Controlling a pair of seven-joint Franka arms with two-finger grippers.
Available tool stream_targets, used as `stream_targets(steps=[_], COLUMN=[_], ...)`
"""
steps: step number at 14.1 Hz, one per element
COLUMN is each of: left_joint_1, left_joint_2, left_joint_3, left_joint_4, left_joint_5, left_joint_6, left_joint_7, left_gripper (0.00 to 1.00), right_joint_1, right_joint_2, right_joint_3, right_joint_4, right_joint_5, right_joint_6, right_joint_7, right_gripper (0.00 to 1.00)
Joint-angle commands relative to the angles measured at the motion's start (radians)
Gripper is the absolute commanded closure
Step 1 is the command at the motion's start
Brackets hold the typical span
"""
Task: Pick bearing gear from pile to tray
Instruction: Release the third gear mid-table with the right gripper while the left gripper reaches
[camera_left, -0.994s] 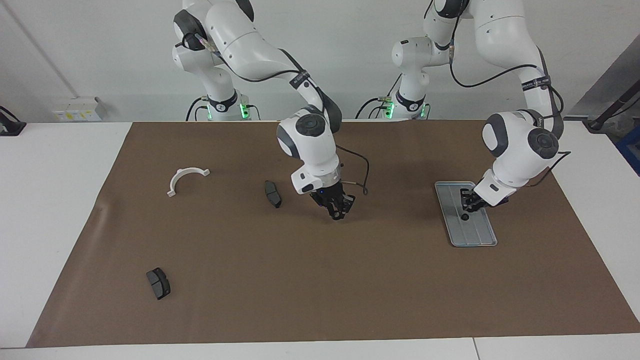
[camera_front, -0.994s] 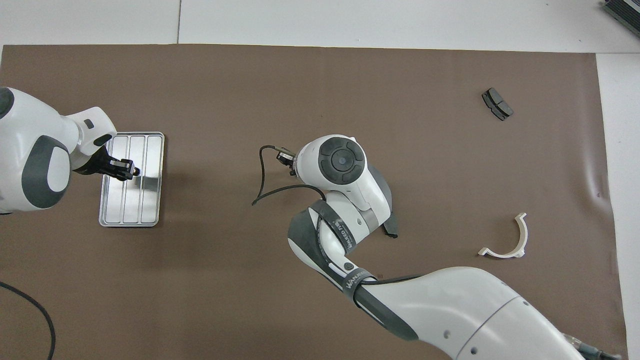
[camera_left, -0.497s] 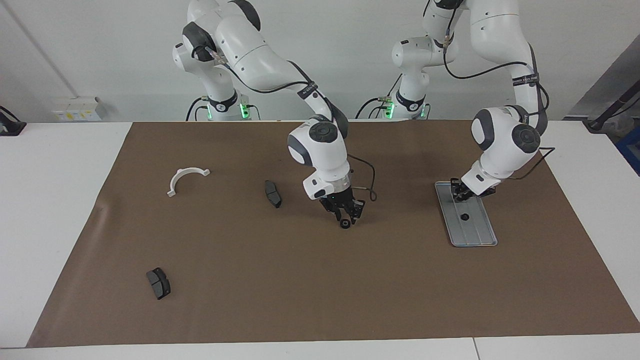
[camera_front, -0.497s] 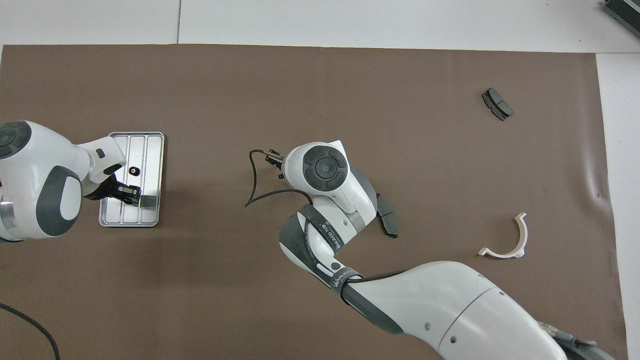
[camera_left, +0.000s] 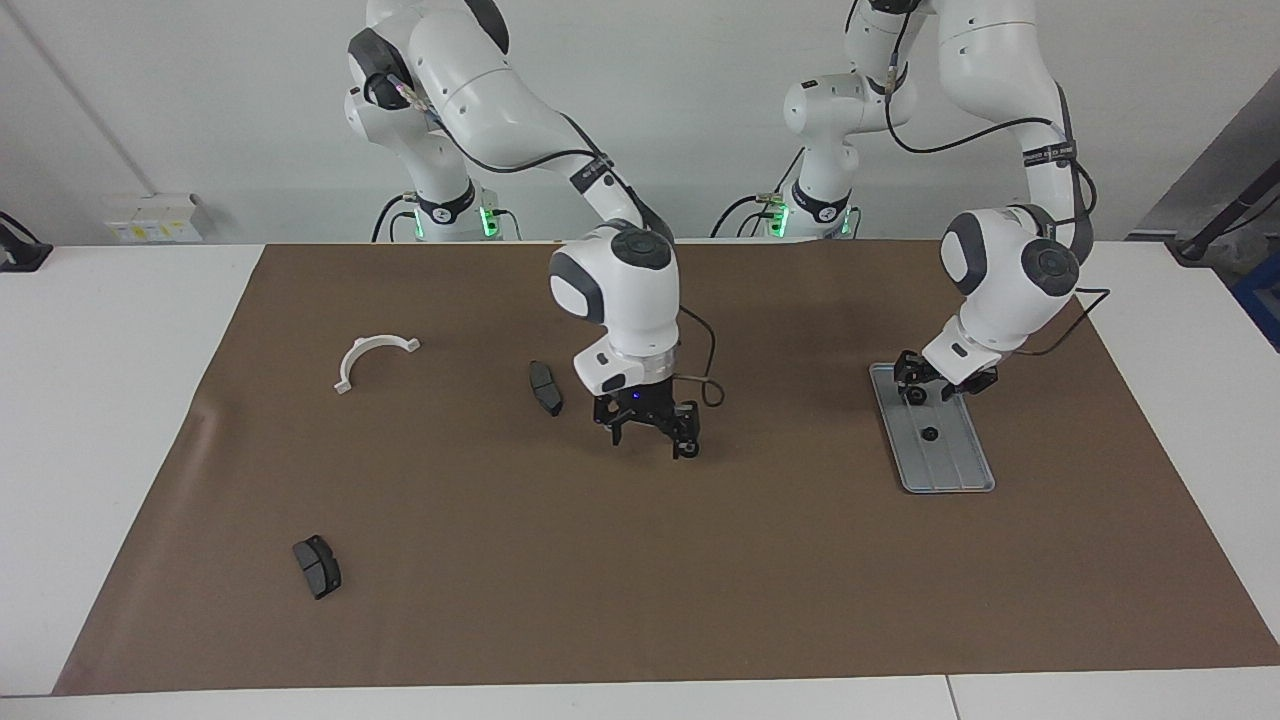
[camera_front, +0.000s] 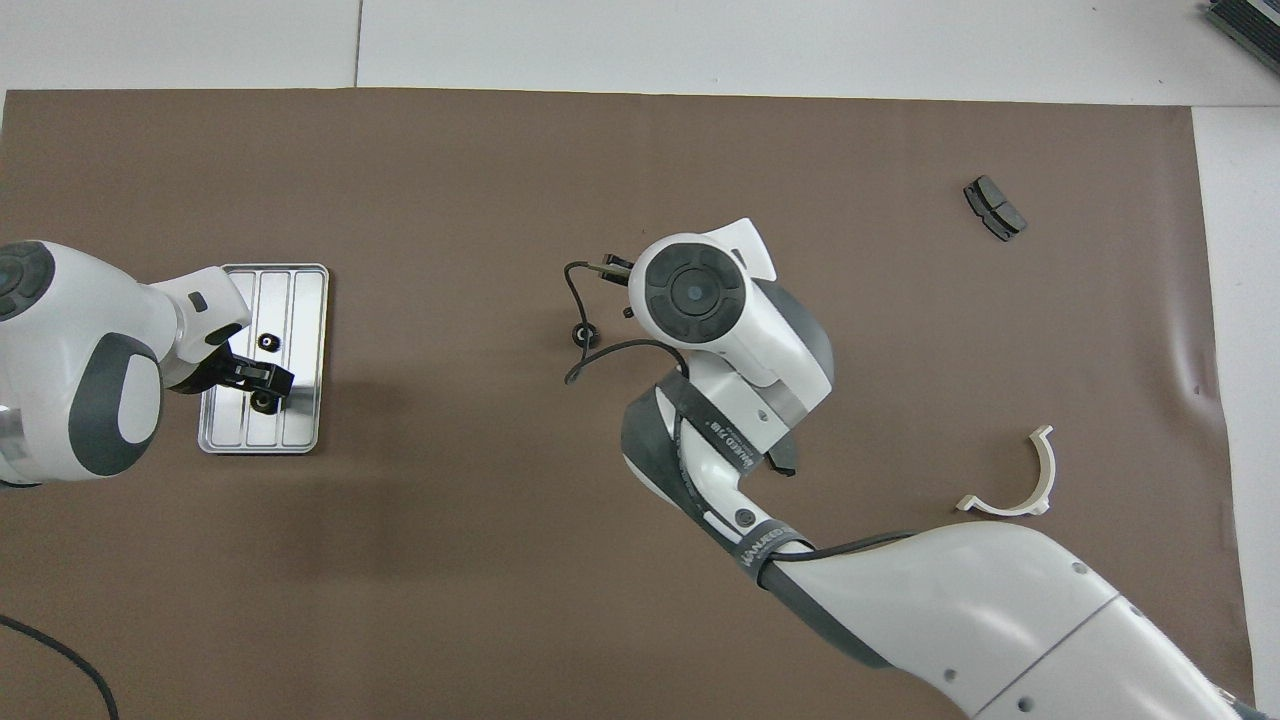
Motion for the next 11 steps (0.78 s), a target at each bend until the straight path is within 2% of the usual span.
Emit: stream_targets(steps=[1, 3, 7, 9, 11], left_joint_1=[-0.103, -0.175, -0.315, -0.362, -0.411], left_joint_2=[-0.005, -0.002, 0.026, 0.052, 0.119], left_joint_3=[0.0, -0.001, -0.003, -0.001, 0.0], left_joint_4=[0.042, 0.06, 0.13, 0.19, 0.28], left_joint_5=[-0.002, -0.002, -0.013, -0.056, -0.058], left_joint_6=[0.005, 0.007, 0.016, 0.008, -0.005], left_joint_7=[-0.16, -0.287, -0.54, -0.559, -0.603], left_gripper=[0.28, 0.28, 0.3, 0.31, 0.31], right_joint_1=[-0.115, -0.182, -0.235, -0.267, -0.322], right_joint_2=[-0.119, -0.158, -0.199, -0.225, -0.262], right_joint_3=[0.014, 0.015, 0.017, 0.015, 0.015], right_joint_4=[-0.062, -0.062, -0.062, -0.062, -0.062], right_joint_5=[-0.016, -0.013, 0.002, 0.053, 0.102], right_joint_6=[-0.086, -0.143, -0.182, -0.189, -0.251], right_joint_7=[-0.169, -0.274, -0.301, -0.333, -0.459], right_gripper=[0.0, 0.0, 0.0, 0.0, 0.0])
